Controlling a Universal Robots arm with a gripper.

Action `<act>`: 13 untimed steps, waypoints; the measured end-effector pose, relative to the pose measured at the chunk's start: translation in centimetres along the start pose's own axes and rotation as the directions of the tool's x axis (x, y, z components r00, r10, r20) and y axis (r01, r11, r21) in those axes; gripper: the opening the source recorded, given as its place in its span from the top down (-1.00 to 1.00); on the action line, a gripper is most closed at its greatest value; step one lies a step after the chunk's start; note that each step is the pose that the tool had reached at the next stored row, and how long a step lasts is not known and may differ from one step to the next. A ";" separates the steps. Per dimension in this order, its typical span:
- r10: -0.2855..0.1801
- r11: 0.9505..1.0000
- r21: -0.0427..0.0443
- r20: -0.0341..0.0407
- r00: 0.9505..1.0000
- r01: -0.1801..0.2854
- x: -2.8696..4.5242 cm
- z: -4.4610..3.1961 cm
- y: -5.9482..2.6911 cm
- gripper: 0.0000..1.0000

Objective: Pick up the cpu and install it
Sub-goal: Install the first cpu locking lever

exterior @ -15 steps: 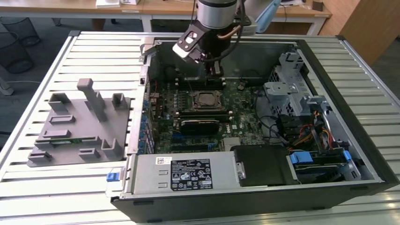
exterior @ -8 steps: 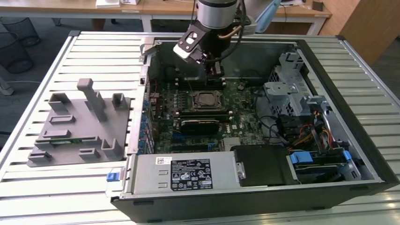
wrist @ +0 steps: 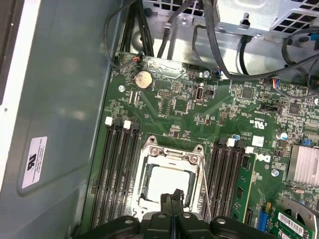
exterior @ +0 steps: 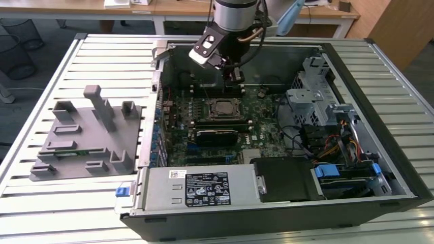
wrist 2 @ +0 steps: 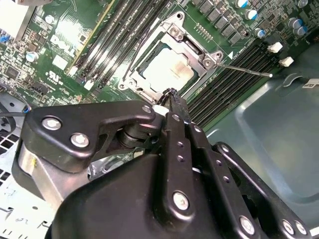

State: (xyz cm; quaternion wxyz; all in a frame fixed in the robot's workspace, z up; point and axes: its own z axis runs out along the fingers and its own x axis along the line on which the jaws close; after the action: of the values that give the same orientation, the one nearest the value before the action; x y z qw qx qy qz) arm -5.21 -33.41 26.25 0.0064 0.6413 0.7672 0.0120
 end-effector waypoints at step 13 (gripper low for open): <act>-0.069 0.998 0.000 -0.002 0.998 0.069 0.00 0.00 0.00 0.79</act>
State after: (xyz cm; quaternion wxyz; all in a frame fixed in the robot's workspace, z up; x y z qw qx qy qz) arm -5.21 -33.41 26.25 0.0060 0.6143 0.7889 0.0123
